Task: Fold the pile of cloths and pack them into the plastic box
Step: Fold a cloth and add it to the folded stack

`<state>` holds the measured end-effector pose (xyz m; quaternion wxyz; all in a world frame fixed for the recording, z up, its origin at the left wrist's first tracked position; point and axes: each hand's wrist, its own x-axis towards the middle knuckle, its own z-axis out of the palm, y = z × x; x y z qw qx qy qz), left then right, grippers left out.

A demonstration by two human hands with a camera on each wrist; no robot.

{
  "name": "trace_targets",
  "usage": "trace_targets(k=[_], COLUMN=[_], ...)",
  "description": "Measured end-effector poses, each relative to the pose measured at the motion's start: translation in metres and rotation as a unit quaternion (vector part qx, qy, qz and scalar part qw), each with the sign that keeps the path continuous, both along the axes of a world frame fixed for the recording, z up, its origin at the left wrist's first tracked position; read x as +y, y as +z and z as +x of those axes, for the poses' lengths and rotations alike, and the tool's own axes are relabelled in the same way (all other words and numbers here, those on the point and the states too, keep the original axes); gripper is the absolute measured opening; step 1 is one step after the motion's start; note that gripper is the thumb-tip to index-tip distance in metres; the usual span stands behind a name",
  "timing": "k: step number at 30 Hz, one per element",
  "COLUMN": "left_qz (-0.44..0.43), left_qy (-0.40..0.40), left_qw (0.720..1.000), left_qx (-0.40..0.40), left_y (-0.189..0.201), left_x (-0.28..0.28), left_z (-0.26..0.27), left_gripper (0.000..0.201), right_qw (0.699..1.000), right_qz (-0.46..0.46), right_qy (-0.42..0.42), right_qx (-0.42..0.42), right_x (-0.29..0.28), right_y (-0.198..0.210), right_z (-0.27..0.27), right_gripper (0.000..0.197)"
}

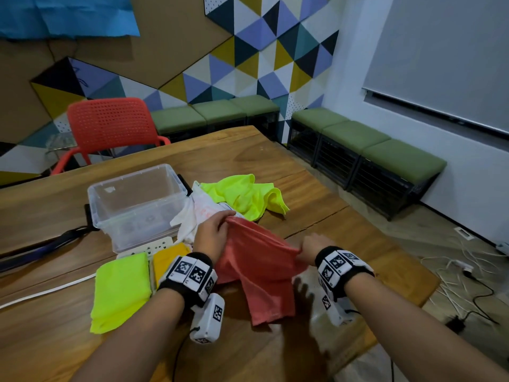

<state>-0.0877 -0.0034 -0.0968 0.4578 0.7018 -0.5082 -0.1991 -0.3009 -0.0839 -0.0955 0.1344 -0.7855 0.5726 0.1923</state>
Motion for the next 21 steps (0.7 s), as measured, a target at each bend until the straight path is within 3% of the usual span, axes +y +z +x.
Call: trace_targets(k=[4, 6, 8, 10, 12, 14, 15, 17, 21], left_qz=[0.03, 0.036, 0.031, 0.024, 0.025, 0.012, -0.004, -0.04, -0.06], left_qy=[-0.023, -0.015, -0.03, -0.08, -0.127, -0.151, -0.155, -0.141, -0.107], left_qw=[0.997, 0.997, 0.997, 0.995, 0.99, 0.988, 0.988, 0.989, 0.992], left_qx=[-0.069, -0.068, -0.057, -0.057, -0.05, -0.027, -0.016, 0.0, -0.022], left_y=[-0.001, -0.004, -0.003, -0.001, 0.002, 0.006, 0.009, 0.019, 0.035], left_x=[-0.001, -0.005, -0.009, -0.013, -0.014, -0.014, -0.013, -0.013, -0.012], left_z=[0.005, 0.007, 0.007, 0.003, -0.006, -0.013, -0.015, -0.015, -0.001], left_gripper=[0.027, 0.027, 0.026, 0.026, 0.03, 0.033, 0.033, 0.034, 0.035], right_qw=[0.985, 0.957, 0.939, 0.95, 0.95, 0.945, 0.952, 0.968, 0.956], right_qz=[-0.06, -0.106, -0.071, -0.002, 0.037, 0.026, 0.035, 0.043, 0.025], right_qy=[0.117, 0.256, 0.336, 0.301, 0.21, 0.187, 0.189, 0.221, 0.273], right_qx=[0.109, 0.089, 0.016, -0.085, -0.23, -0.267, -0.24, -0.107, 0.102], right_x=[0.003, 0.01, 0.02, 0.027, 0.027, 0.026, 0.026, 0.03, 0.039], right_y=[0.004, 0.003, 0.005, 0.008, 0.012, 0.016, 0.017, 0.015, 0.005], right_z=[-0.003, -0.001, 0.004, 0.014, 0.026, 0.037, 0.04, 0.045, 0.042], right_gripper=[0.036, 0.036, 0.04, 0.051, 0.049, 0.042, 0.04, 0.034, 0.035])
